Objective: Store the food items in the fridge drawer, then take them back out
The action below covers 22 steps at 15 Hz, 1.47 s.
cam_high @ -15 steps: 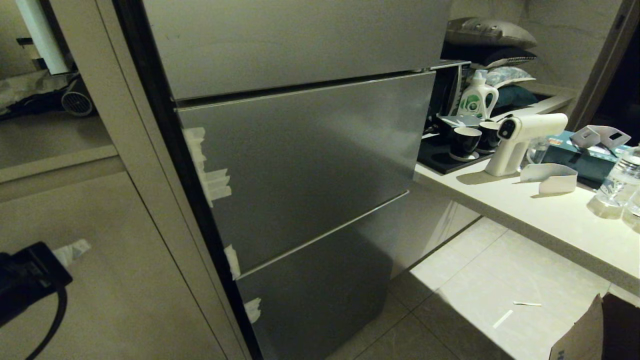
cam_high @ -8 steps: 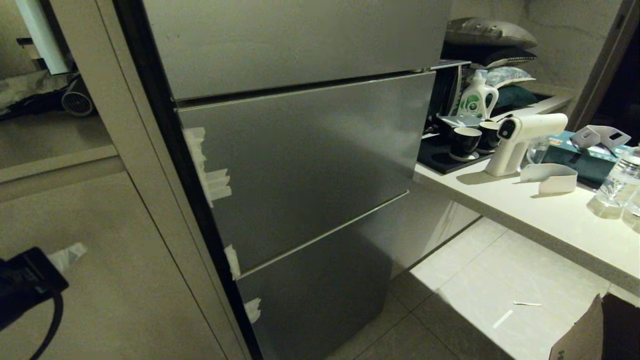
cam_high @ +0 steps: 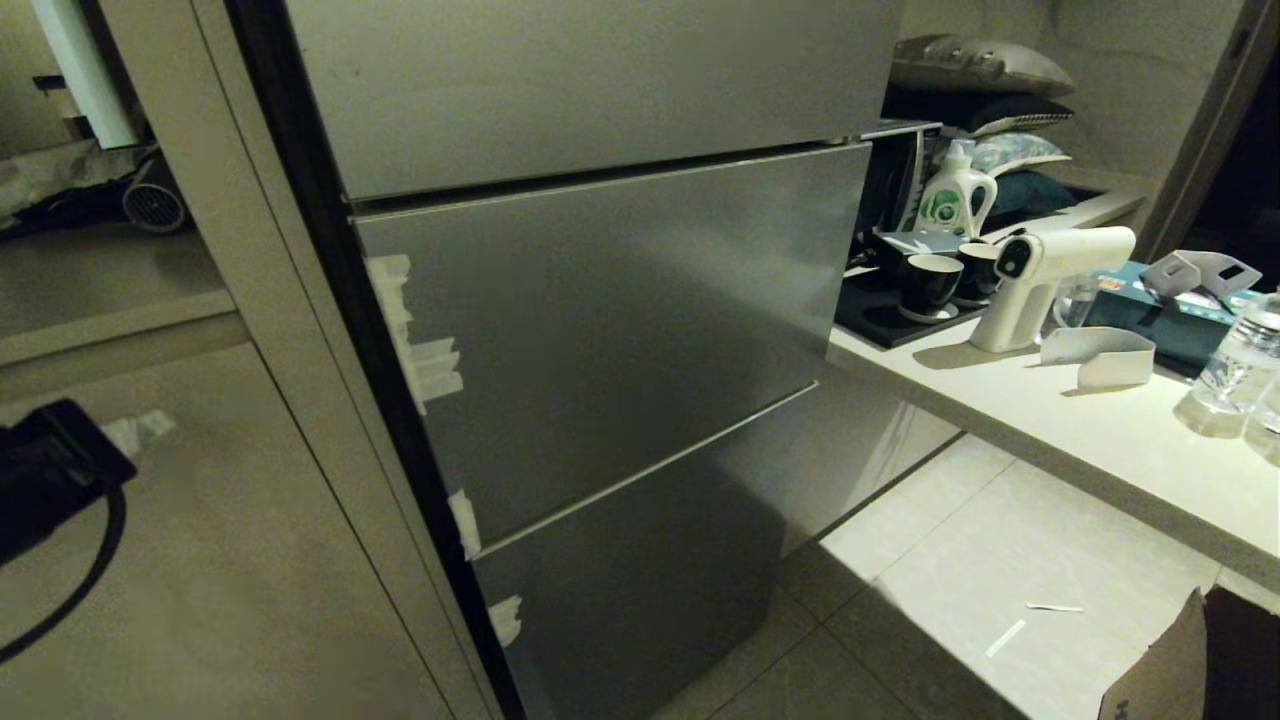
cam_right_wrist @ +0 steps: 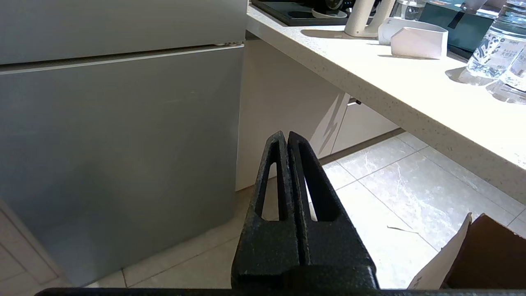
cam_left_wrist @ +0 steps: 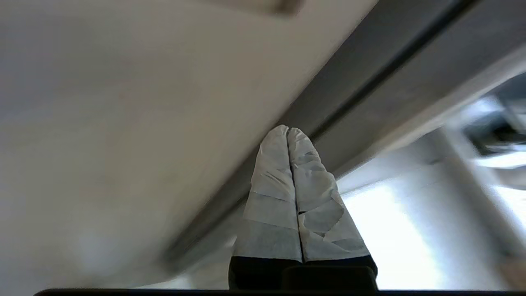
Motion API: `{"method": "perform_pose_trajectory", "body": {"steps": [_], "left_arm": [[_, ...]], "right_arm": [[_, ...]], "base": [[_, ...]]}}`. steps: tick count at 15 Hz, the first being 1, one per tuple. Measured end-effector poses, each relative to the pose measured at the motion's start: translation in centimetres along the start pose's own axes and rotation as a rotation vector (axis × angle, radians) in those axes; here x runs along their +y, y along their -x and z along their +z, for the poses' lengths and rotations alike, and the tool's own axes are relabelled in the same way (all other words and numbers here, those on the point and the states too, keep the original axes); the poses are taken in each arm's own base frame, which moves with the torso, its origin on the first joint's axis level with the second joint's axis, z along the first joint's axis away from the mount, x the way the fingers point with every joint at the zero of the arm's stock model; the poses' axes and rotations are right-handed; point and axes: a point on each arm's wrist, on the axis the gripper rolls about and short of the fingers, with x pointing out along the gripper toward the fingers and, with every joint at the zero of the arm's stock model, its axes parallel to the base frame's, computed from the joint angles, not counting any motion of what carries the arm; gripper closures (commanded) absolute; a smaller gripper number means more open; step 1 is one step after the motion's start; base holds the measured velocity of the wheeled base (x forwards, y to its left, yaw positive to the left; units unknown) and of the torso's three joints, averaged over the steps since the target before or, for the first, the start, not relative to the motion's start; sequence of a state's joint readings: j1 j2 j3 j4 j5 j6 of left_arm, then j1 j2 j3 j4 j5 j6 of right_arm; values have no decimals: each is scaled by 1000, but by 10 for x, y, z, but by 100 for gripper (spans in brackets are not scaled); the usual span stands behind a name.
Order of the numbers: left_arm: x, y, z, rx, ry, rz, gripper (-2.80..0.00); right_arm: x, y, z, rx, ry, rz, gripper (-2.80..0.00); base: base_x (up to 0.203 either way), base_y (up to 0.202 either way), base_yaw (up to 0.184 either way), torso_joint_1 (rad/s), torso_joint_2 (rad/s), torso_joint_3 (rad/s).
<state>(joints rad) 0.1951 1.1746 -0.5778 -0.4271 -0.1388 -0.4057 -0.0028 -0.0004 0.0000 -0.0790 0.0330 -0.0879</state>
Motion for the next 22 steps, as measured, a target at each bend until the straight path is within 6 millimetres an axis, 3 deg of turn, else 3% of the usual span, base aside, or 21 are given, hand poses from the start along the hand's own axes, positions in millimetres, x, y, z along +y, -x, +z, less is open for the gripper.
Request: {"method": "perform_pose_trajectory", "body": {"steps": [4,10,16,22], "left_arm": [[-8,-22,11,121,169,-228,0],[-21,-51,15,228,293,-335,0],[-37,-84,17,175,347,-342,0],[-32,-95,14,145,362,-266,0]], "right_arm": [[0,0,0,0,-1,0,0],[0,0,0,0,-3,0,0],[0,0,0,1,-3,0,0],[0,0,0,0,-4,0,0]], "base": [[0,0,0,0,0,0],[0,0,0,0,0,0],[0,0,0,0,0,0],[0,0,0,0,0,0]]}}
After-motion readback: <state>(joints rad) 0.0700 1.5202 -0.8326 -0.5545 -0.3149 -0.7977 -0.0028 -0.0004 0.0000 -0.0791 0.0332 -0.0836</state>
